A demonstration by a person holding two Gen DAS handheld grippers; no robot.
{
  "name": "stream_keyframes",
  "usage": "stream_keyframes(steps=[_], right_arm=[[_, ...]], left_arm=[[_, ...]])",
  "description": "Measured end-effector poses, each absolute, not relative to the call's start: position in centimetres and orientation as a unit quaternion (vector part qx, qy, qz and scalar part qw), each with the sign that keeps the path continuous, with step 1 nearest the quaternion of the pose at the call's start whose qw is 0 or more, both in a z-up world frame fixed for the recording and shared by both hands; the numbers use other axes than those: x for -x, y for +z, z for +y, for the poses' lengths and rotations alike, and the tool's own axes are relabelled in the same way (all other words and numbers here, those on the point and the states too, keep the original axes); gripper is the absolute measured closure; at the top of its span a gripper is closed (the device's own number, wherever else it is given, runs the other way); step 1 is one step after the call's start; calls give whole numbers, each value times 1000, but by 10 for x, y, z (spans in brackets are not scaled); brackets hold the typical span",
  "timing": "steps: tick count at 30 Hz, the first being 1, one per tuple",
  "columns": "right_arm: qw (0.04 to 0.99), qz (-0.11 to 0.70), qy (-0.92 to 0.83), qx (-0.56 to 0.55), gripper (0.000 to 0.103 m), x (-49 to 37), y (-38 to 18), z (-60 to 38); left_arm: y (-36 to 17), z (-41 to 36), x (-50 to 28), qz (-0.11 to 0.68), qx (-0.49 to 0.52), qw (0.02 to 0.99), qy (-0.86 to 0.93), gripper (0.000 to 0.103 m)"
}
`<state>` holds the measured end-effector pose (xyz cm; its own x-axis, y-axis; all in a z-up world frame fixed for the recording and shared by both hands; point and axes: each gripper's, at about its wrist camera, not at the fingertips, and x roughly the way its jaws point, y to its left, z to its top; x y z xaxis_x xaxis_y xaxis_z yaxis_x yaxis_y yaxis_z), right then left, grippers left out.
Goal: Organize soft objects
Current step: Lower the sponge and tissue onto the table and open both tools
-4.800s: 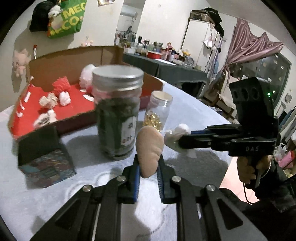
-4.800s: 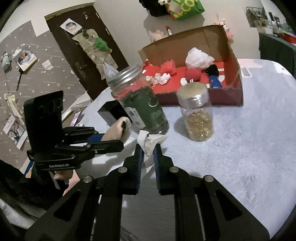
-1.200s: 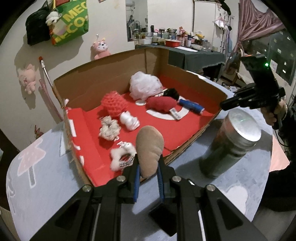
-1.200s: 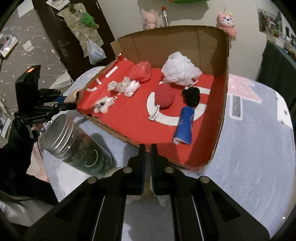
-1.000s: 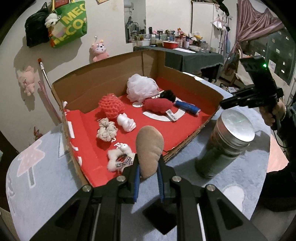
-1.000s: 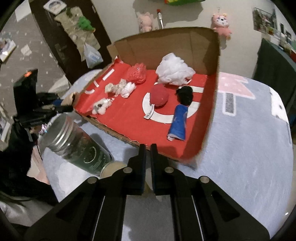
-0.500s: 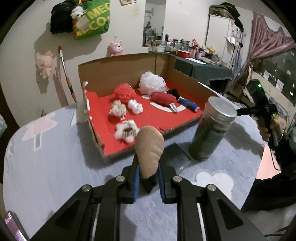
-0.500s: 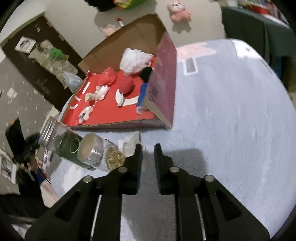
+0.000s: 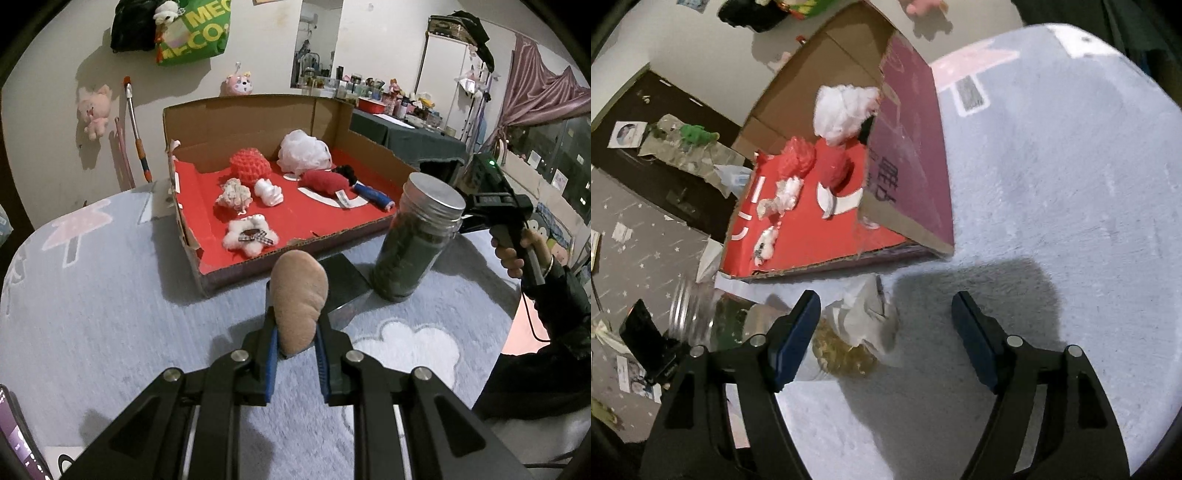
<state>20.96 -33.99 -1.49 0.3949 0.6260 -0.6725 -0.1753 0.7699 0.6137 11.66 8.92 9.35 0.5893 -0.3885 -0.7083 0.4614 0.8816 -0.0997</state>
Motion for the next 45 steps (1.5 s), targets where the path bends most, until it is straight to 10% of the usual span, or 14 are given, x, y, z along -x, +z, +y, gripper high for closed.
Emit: stream_keyframes(steps=[11, 27, 45], right_arm=[[781, 516, 269, -227, 95, -216, -25, -330], [848, 398, 247, -249, 99, -117, 17, -369], [939, 277, 202, 24, 98, -9, -24, -215]], left_arm=[[90, 92, -119, 390, -43, 889, -235, 84], [80, 56, -66, 355, -66, 911, -200, 84], [14, -23, -34, 336, -63, 930, -138, 79]])
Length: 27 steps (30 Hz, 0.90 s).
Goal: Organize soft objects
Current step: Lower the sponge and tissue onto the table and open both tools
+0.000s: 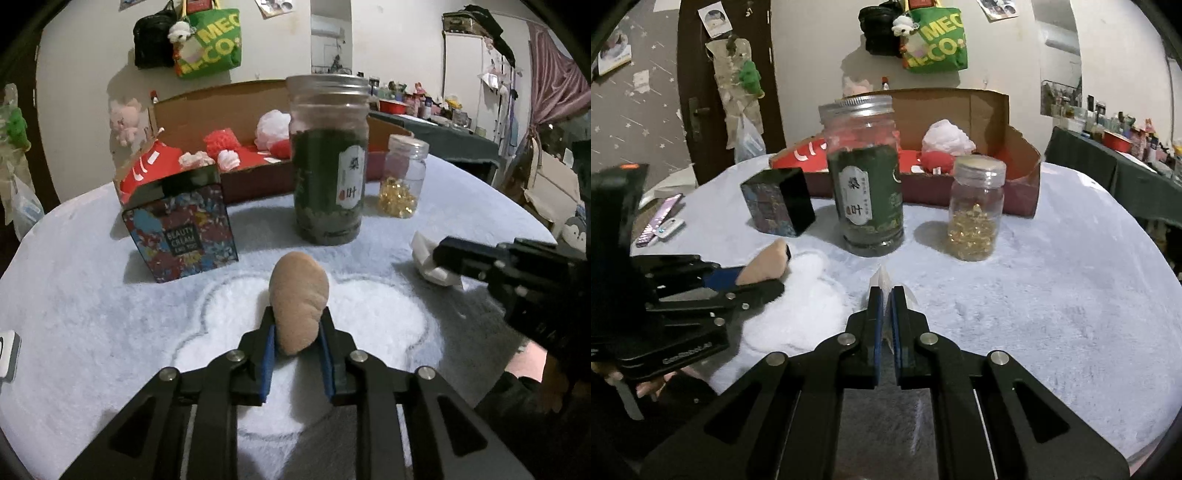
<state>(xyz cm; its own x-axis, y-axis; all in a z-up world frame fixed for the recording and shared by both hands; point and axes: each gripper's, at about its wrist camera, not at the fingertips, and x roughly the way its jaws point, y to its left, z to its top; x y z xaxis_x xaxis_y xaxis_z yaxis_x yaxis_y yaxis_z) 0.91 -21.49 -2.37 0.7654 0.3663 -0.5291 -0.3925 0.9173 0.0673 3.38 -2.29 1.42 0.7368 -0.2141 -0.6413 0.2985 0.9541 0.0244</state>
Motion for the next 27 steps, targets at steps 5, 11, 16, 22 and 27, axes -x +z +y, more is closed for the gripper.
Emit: stream_keyframes(steps=[5, 11, 16, 22, 27], right_arm=[[940, 278, 197, 3, 97, -10, -28, -225], [943, 274, 187, 7, 79, -7, -27, -225], [948, 259, 185, 3, 35, -2, -27, -229], [947, 269, 177, 0, 35, -8, -30, -230], [947, 263, 182, 7, 35, -8, -33, -224]], left_arm=[[14, -21, -35, 329, -53, 933, -136, 70], [15, -24, -36, 326, -51, 933, -141, 52], [16, -21, -35, 326, -47, 934, -142, 48], [21, -18, -36, 317, -44, 937, -137, 38], [21, -18, -42, 318, -44, 936, -143, 38]])
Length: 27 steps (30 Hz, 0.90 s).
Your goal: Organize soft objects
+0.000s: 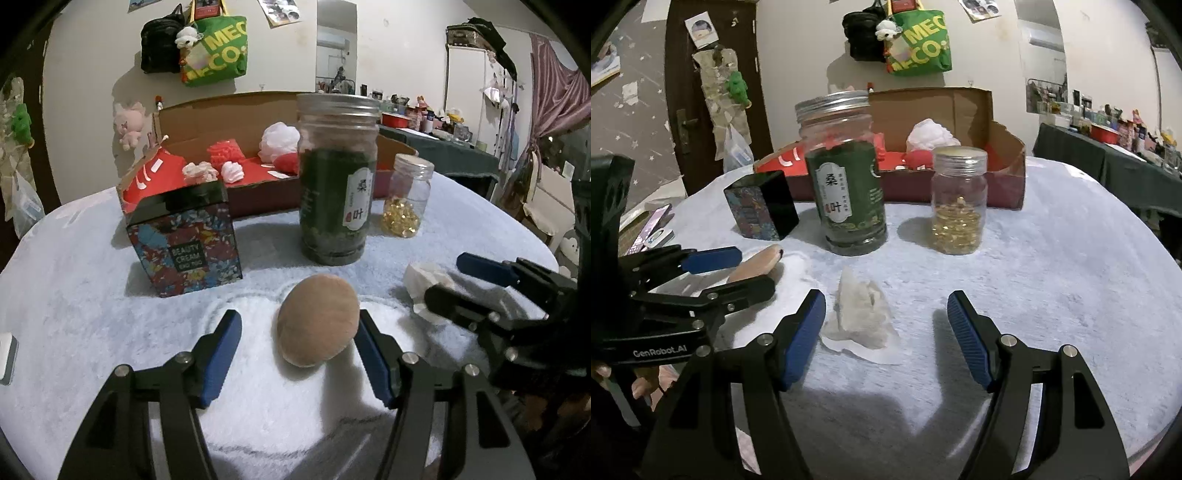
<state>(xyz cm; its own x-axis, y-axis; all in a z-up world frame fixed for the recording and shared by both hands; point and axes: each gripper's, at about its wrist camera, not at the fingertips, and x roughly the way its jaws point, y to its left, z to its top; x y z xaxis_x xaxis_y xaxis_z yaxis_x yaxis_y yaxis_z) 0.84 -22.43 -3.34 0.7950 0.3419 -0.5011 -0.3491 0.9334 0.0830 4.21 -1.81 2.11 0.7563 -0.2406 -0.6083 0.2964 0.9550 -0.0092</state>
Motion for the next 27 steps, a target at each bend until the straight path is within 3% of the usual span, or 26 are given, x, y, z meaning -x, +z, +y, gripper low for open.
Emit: stream_keyframes(steps=[13, 15, 16, 17, 19, 22, 27], right_arm=[[947, 260, 188, 0, 35, -10, -34, -226], [946, 263, 190, 4, 36, -10, -36, -223], [944, 265, 195, 5, 37, -11, -38, -222], [942, 267, 200, 6, 51, -11, -40, -219], [941, 268, 208, 7, 79, -12, -42, -217], [940, 260, 222, 4, 85, -9, -40, -216], [944, 240, 224, 4, 86, -4, -27, -218]], left_arm=[[26, -19, -41, 317, -41, 932, -171, 32], [23, -20, -44, 324, -43, 929, -172, 36], [22, -21, -45, 328, -43, 927, -177, 46], [20, -22, -47, 332, -41, 924, -184, 55], [18, -22, -45, 332, -37, 923, -192, 60], [19, -25, -43, 331, -39, 920, -207, 78], [28, -26, -38, 322, -37, 922, -211, 82]])
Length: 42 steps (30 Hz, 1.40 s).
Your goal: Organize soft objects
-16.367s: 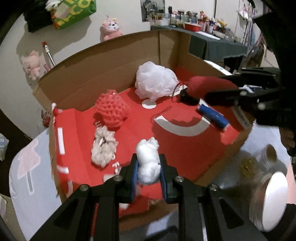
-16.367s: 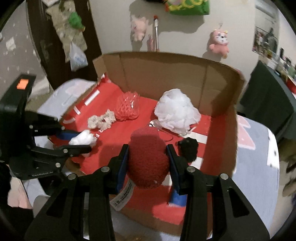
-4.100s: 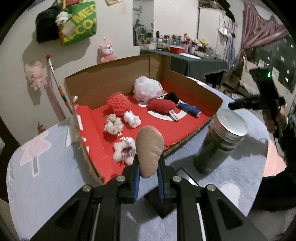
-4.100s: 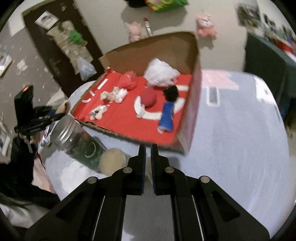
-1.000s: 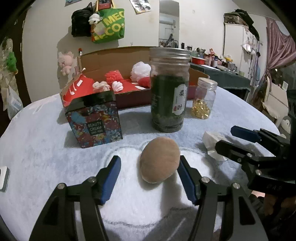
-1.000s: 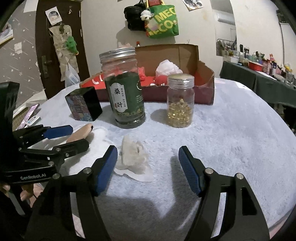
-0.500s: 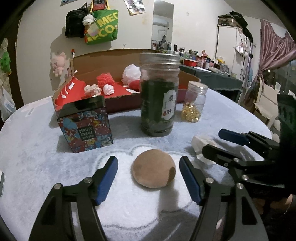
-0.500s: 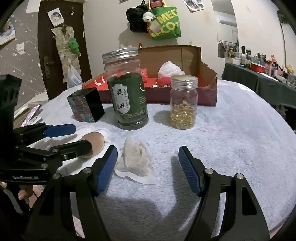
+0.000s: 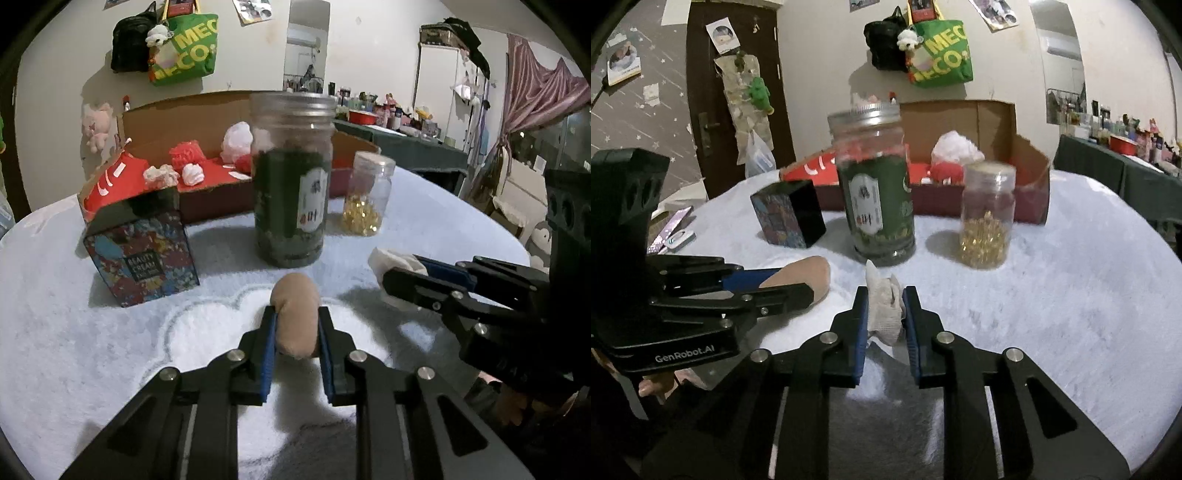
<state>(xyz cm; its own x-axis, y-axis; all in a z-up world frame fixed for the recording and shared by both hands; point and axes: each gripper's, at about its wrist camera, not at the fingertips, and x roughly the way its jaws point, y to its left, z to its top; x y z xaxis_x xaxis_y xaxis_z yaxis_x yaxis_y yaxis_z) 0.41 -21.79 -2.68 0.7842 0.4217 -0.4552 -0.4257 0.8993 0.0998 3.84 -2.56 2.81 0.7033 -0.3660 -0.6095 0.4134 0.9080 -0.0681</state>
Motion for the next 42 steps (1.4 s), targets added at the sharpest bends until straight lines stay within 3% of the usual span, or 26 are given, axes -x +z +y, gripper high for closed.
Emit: stream_keyframes(steps=[20, 42], right_arm=[[933, 313, 173, -45, 86, -56, -18, -292], [917, 329, 202, 98, 86, -128, 15, -292]], left_arm=[[43, 75, -63, 340, -27, 934, -105, 82], [64, 107, -125, 346, -58, 922, -161, 82]])
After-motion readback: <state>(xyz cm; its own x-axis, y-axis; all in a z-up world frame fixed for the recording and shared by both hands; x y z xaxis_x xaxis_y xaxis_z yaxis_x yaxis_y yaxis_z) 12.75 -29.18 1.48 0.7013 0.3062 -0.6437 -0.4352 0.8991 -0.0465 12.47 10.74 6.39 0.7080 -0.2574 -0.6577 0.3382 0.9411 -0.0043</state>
